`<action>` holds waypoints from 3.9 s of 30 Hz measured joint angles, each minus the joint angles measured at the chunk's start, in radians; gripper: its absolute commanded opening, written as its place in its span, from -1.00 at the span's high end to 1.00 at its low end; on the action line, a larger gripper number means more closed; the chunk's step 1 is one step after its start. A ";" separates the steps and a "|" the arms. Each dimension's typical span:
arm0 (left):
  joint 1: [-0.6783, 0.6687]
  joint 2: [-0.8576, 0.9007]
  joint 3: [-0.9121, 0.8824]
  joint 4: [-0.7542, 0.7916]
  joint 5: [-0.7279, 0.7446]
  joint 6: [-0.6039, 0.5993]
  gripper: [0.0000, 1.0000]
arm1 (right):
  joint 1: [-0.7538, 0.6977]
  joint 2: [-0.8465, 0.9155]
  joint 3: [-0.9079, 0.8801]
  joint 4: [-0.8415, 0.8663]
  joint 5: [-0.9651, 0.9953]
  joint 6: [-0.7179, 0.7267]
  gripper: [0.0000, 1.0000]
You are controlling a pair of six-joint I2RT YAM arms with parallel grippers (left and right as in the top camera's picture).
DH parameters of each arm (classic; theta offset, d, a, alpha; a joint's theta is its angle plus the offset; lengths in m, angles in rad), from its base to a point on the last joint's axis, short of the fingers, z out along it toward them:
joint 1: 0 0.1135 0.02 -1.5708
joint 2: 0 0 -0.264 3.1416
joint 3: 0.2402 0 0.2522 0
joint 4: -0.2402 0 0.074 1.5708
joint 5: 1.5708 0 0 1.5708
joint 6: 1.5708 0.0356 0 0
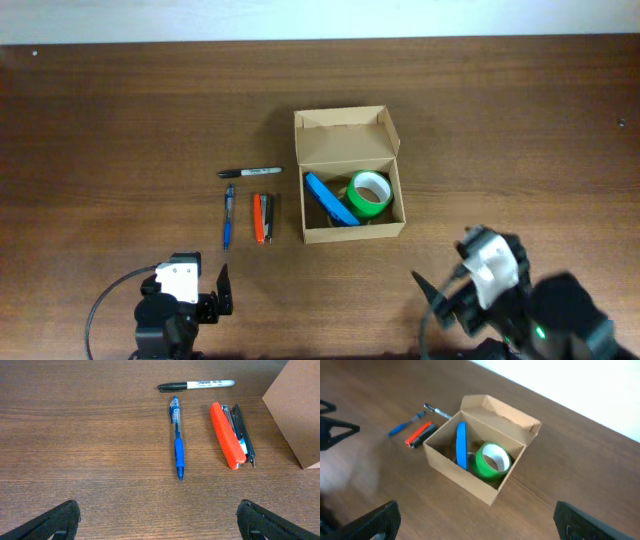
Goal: Pack container
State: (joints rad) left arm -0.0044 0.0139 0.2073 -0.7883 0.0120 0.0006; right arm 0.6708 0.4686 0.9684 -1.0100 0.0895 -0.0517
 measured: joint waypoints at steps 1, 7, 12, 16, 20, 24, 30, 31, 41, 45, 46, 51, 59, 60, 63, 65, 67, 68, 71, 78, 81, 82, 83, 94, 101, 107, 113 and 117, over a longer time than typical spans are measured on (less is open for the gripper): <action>0.000 0.000 0.000 0.000 0.000 0.000 -0.99 | 0.000 -0.035 -0.019 0.000 0.000 0.008 -0.99; 0.000 0.000 0.000 0.000 0.000 0.000 -0.99 | 0.000 -0.161 -0.068 -0.002 0.000 0.032 -0.98; 0.000 0.000 0.000 0.000 0.000 0.000 -0.99 | 0.000 -0.165 -0.069 0.000 0.000 0.041 -0.98; 0.000 0.000 0.000 0.000 0.000 0.000 -0.99 | 0.000 -0.165 -0.069 0.000 0.000 0.045 -0.99; 0.000 0.000 0.000 0.000 0.000 0.000 -0.99 | 0.000 -0.165 -0.069 0.000 0.000 0.047 -0.98; 0.000 0.000 0.000 0.000 0.000 0.000 -0.99 | 0.000 -0.165 -0.069 0.000 0.000 0.047 -0.98; 0.000 0.049 0.009 -0.024 -0.001 0.000 -0.99 | 0.000 -0.165 -0.069 0.000 0.000 0.048 -0.98; 0.000 0.083 0.019 -0.028 0.000 0.000 -0.99 | 0.000 -0.165 -0.069 0.000 0.000 0.048 -0.98; 0.000 0.591 0.490 -0.022 0.152 0.000 -0.99 | 0.000 -0.165 -0.072 0.001 0.000 0.048 -0.98; 0.000 0.773 0.620 -0.025 0.239 0.000 -0.99 | 0.000 -0.164 -0.073 0.000 0.000 0.048 -0.99; 0.000 0.831 0.653 -0.027 0.260 0.000 -0.99 | 0.000 -0.164 -0.073 0.001 0.000 0.048 -0.99; 0.000 1.094 0.796 -0.079 0.314 0.000 -0.99 | 0.000 -0.164 -0.073 0.001 0.003 0.048 -0.98; -0.044 1.390 0.956 -0.199 0.317 0.000 -0.99 | 0.000 -0.164 -0.073 0.001 0.003 0.048 -0.98; -0.059 1.420 0.973 -0.219 0.309 0.000 -0.99 | 0.000 -0.164 -0.073 0.001 0.003 0.048 -0.98; -0.112 1.505 1.010 -0.250 0.269 -0.006 -0.99 | 0.000 -0.164 -0.073 0.001 0.003 0.048 -0.99; -0.148 1.554 1.028 -0.256 0.231 -0.038 -0.99 | 0.000 -0.164 -0.073 0.001 0.003 0.048 -0.98; -0.182 1.598 1.038 -0.256 0.192 -0.082 -0.99 | 0.000 -0.164 -0.073 0.001 0.003 0.048 -0.98; -0.195 1.619 1.040 -0.257 0.176 -0.105 -0.99 | 0.000 -0.164 -0.073 0.001 0.003 0.048 -0.98; -0.220 1.670 1.046 -0.260 0.138 -0.157 -0.99 | 0.000 -0.164 -0.073 0.001 0.003 0.048 -0.98; -0.259 1.769 1.072 -0.278 0.056 -0.285 -0.99 | 0.000 -0.164 -0.073 0.001 0.003 0.048 -0.98; -0.274 1.814 1.095 -0.282 0.047 -0.309 -0.99 | 0.000 -0.164 -0.073 0.001 0.003 0.048 -0.99; -0.277 1.823 1.099 -0.281 0.043 -0.313 -0.99 | 0.000 -0.164 -0.073 0.001 0.003 0.048 -0.98; -0.283 1.840 1.109 -0.281 0.040 -0.317 -0.99 | 0.000 -0.164 -0.073 0.001 0.003 0.048 -0.98; -0.303 1.974 1.197 -0.280 0.031 -0.334 -0.99 | 0.000 -0.164 -0.073 0.001 0.003 0.048 -0.98; -0.303 2.025 1.197 -0.281 0.032 -0.352 -0.64 | 0.000 -0.164 -0.073 0.001 0.003 0.047 -0.98; -0.303 2.032 1.197 -0.281 0.027 -0.363 0.03 | 0.000 -0.164 -0.073 0.001 0.003 0.048 -0.98; -0.303 2.032 1.197 -0.280 0.024 -0.364 0.33 | 0.000 -0.164 -0.073 0.001 0.003 0.048 -0.98; -0.303 2.032 1.199 -0.271 0.023 -0.369 0.63 | 0.000 -0.164 -0.073 0.001 0.003 0.048 -0.98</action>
State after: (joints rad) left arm -0.3073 2.0460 1.4059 -1.0595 0.0353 -0.3687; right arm 0.6708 0.3046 0.8951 -1.0092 0.0929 -0.0036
